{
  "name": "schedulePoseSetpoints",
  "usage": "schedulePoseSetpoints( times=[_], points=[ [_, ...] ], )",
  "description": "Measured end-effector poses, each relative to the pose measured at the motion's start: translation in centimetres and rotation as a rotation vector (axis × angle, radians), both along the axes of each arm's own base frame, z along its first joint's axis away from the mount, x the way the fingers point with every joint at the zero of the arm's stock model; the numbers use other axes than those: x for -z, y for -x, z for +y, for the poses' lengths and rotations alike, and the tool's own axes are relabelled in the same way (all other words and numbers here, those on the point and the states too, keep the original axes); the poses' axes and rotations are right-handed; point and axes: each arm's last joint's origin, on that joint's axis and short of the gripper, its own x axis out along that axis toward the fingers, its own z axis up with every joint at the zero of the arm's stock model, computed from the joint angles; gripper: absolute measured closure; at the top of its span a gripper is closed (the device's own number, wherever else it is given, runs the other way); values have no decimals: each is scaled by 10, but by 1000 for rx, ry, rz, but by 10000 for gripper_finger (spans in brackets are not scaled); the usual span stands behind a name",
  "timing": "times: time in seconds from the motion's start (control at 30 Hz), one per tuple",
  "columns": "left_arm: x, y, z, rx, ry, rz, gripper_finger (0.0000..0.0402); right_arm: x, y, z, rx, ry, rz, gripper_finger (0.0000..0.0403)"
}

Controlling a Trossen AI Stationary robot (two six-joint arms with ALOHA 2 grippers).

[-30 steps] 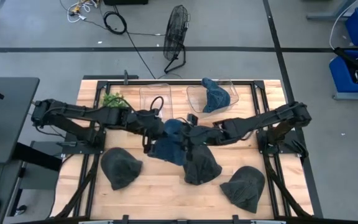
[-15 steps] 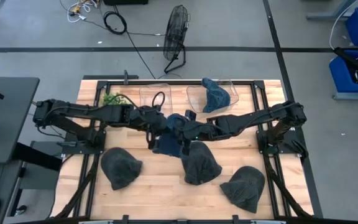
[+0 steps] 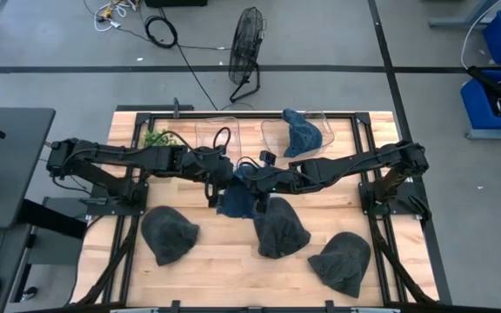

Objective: Pick & Place hat
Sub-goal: Put the blue cap into the right transparent bin

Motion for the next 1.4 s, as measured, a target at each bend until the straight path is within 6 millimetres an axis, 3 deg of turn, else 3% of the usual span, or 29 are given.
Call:
schedulePoseSetpoints(
  times=[0.1, 0.27, 0.4, 0.53, 0.67, 0.93, 1.1, 1.23, 1.4],
  points=[
    [0, 1, 0, 13, -19, 4, 339, 4, 2, 0, 0, 5, 36, 392],
    [-1, 1, 1, -29, -50, -3, 273, 8, 6, -1, 53, -35, 81, 384],
    [-1, 1, 4, -107, -77, -6, 238, 9, 10, -9, 192, 48, 90, 387],
    [-1, 1, 3, -121, -66, -9, 230, 1, 16, -34, 378, 157, 61, 387],
    [-1, 1, 1, -115, -61, -8, 237, -14, 26, -66, 496, 124, 13, 387],
    [-1, 1, -1, -107, -63, -6, 241, -61, 65, -127, 538, -29, -132, 387],
    [-1, 1, -1, -108, -63, -5, 241, -76, 77, -157, 466, -149, -239, 387],
    [-1, 1, -1, -108, -64, -2, 241, -65, 73, -176, 430, -229, -302, 387],
    [-1, 1, -1, -108, -64, -2, 241, -15, 74, -185, 521, -296, -214, 387]
  ],
)
